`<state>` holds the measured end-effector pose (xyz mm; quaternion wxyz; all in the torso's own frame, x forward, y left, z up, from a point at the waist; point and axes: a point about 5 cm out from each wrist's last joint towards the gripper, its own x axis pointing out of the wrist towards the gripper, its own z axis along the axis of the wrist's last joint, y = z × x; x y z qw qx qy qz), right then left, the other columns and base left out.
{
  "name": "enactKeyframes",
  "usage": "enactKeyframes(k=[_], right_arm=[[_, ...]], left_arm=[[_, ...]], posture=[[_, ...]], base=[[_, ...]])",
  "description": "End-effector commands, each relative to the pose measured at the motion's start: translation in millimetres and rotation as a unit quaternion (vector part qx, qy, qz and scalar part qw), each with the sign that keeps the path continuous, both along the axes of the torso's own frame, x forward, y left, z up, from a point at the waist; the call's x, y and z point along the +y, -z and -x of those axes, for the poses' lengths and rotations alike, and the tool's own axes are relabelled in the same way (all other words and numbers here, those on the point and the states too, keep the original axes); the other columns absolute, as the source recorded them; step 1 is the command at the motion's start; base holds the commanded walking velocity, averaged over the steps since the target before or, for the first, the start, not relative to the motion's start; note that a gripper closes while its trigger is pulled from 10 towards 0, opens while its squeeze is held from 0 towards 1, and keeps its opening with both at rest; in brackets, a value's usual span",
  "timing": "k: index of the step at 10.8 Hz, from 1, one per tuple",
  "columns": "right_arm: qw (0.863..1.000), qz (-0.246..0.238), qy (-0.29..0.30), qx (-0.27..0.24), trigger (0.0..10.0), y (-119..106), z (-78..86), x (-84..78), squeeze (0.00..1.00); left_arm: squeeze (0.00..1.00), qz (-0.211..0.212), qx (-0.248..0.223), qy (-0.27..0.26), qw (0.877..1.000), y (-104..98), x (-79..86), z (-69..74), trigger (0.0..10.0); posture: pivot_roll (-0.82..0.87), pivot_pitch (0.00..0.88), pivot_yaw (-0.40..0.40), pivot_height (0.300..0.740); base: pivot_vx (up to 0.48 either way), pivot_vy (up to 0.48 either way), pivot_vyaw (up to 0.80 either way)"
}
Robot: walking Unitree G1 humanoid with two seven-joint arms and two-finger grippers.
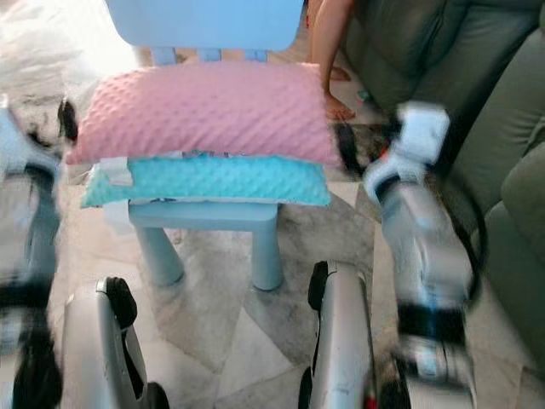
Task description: Move the pillow to the sofa
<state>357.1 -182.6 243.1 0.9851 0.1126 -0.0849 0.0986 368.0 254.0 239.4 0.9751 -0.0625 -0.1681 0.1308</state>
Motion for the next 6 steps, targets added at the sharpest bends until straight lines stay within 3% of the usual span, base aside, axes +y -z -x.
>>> enactKeyframes(k=[1, 3, 4, 6], right_arm=[[1.000, -0.013, -0.010, -0.020, 10.0, -11, -7.4, 2.6, 0.00], [0.998, -0.033, -0.049, -0.032, 10.0, -29, -27.1, 20.0, 0.00], [0.996, -0.041, -0.075, -0.019, 10.0, -31, -38.5, 28.2, 0.00], [0.994, -0.034, -0.107, 0.001, 10.0, -30, -49.5, 34.6, 0.00]], left_arm=[[0.00, 0.020, -0.007, -0.007, 1.000, -7, 6.4, -4.2, 10.0], [0.00, 0.076, -0.013, 0.020, 0.997, -21, 1.7, -18.4, 10.0], [0.00, 0.143, -0.003, 0.042, 0.989, -24, 1.2, -27.2, 10.0], [0.00, 0.188, 0.018, 0.080, 0.979, -24, -1.8, -35.2, 10.0]], posture=[[-0.20, 0.176, -0.016, 0.306], [-0.18, 0.231, -0.030, 0.306], [-0.16, 0.268, -0.035, 0.306], [-0.14, 0.332, -0.030, 0.306]], base=[[0.000, 0.000, 0.00], [0.000, 0.000, 0.00], [0.000, 0.000, 0.00], [0.000, 0.000, 0.00]])
